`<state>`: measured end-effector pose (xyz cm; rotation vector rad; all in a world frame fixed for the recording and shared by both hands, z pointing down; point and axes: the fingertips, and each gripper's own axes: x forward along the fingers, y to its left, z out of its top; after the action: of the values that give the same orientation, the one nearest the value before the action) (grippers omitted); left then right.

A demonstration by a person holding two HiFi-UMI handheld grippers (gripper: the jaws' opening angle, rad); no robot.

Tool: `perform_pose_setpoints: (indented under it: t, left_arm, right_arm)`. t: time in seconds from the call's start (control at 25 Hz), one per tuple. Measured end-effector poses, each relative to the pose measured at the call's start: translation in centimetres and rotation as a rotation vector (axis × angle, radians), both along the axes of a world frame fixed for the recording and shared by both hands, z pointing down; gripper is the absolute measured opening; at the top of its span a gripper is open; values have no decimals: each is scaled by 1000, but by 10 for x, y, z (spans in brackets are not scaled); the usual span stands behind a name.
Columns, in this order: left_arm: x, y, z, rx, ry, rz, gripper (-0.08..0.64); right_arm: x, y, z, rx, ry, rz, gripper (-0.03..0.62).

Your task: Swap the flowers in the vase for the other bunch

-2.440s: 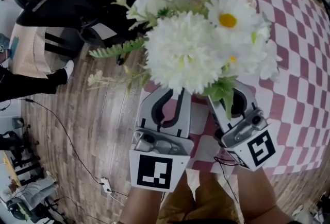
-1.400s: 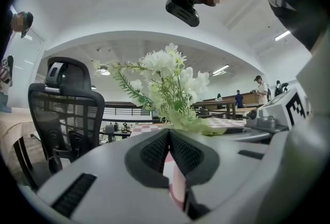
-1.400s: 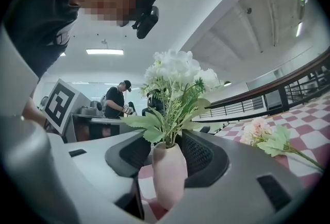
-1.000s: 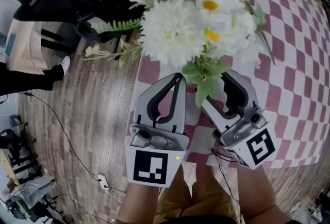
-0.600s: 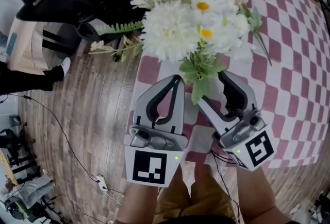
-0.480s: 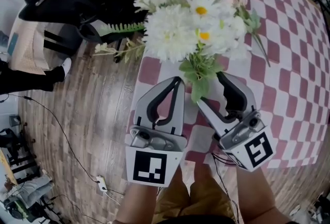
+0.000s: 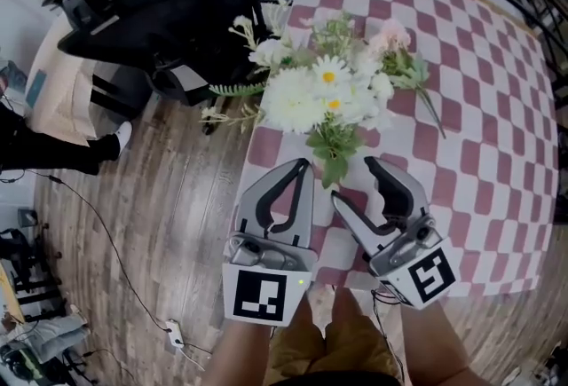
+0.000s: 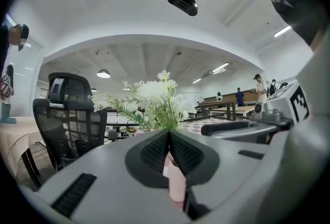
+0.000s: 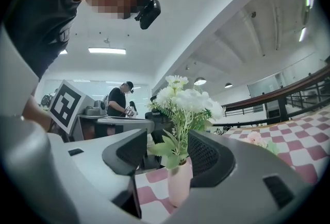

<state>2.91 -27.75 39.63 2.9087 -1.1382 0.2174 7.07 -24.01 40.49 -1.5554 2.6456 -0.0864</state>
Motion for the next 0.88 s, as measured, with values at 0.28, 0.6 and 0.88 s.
perform_pose_setpoints:
  t: [0.28, 0.6, 0.88]
  left_arm:
    - [0, 2, -30, 40, 11, 8, 8]
    - [-2, 10, -65, 105, -23, 28, 8]
    - [-2, 19, -102, 178, -53, 88, 8]
  right_arm:
    - [-2, 2, -30, 31, 37, 10, 233]
    - [-2, 8, -69, 65, 26, 38, 233]
    - [-5, 18, -99, 75, 57, 43, 232]
